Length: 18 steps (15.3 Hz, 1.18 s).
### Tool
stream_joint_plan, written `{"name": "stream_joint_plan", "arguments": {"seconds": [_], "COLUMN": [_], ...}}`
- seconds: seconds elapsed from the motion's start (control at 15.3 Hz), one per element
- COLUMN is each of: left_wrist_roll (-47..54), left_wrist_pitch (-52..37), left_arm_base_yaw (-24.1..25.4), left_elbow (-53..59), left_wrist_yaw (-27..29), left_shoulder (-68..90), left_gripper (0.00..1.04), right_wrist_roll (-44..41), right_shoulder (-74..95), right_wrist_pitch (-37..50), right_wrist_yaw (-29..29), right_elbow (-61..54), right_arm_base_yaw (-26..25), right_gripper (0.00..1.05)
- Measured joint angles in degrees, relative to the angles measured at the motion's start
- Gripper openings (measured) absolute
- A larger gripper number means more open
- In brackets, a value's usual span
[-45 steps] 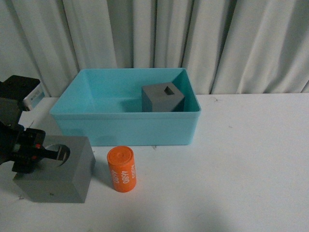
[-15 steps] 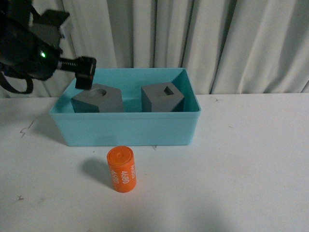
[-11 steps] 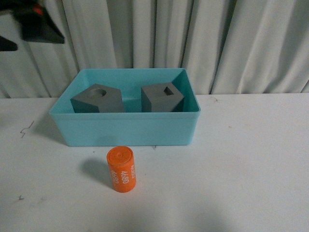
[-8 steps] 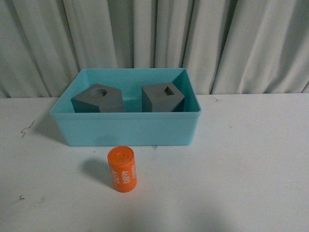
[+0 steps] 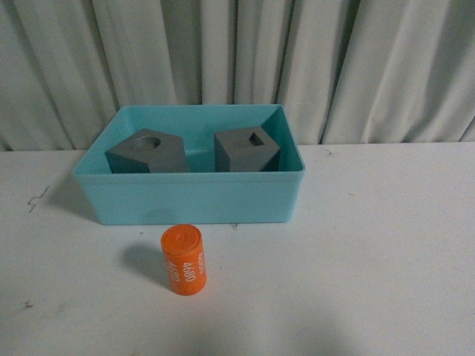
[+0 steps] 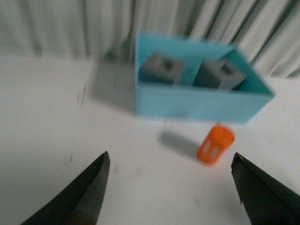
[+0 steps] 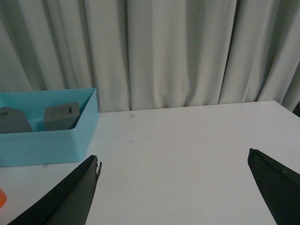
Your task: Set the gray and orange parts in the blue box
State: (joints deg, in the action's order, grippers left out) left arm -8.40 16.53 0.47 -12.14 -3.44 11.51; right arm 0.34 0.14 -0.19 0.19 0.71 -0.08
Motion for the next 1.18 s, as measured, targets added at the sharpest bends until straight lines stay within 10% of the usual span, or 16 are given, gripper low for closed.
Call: {"name": "stream_joint_plan", "arguments": {"seconds": [0.13, 0.46, 1.18], "left_wrist_roll": [5.4, 7.5, 7.5], "left_wrist_pitch": [-14.3, -15.8, -16.3], "left_arm_base_yaw": [-0.2, -0.5, -0.5], "left_elbow": [5.7, 8.5, 11.5], "left_wrist_yaw": [3.7, 3.6, 3.5], "left_shoulder": [-5.9, -8.2, -11.1], "left_gripper": [0.57, 0.02, 0.05], "right_wrist_roll": [0.0, 0.0, 0.0], "right_shoulder": [0.0, 0.0, 0.0], "right_wrist_pitch": [0.1, 0.0, 0.0], "right_wrist_yaw": [-0.1, -0.1, -0.2], "right_elbow": [0.0, 0.0, 0.0], "right_arm_base_yaw": [0.1, 0.1, 0.1], "right_gripper": [0.98, 0.98, 0.98]}}
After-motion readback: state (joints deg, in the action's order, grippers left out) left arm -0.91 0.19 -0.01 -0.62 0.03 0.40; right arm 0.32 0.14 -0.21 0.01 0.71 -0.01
